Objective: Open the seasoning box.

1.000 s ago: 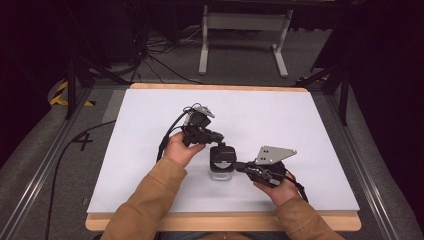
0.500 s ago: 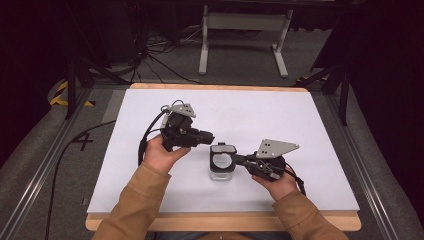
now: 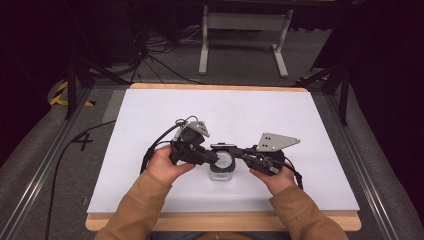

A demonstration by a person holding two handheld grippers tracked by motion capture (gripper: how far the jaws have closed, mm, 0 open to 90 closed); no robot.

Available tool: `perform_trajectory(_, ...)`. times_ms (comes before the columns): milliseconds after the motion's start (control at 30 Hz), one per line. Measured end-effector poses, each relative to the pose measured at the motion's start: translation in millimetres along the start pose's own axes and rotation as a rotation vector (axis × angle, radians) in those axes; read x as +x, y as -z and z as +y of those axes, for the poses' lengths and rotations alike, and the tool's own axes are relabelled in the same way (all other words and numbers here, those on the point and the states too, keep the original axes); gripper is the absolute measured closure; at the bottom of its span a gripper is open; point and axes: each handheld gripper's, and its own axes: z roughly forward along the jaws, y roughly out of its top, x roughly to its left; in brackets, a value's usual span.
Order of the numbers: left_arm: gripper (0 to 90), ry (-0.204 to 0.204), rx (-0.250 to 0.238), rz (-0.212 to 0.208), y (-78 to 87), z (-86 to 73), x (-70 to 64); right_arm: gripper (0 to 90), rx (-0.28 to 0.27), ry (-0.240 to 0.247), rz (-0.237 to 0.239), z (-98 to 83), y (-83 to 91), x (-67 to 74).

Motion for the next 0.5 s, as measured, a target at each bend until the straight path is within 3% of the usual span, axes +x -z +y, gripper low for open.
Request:
perform_trajectory(333,78.8,0.034,-0.085,0.049,3.5,0.1,9.9,89.2,0.028,-0.004,0.007,-5.0,-2.1,2.2)
perform_trajectory(500,78.7,0.039,-0.136,0.055,9.3,3.1,15.5,89.2,0.085,-0.029,0.026,-14.5,-8.5,4.5)
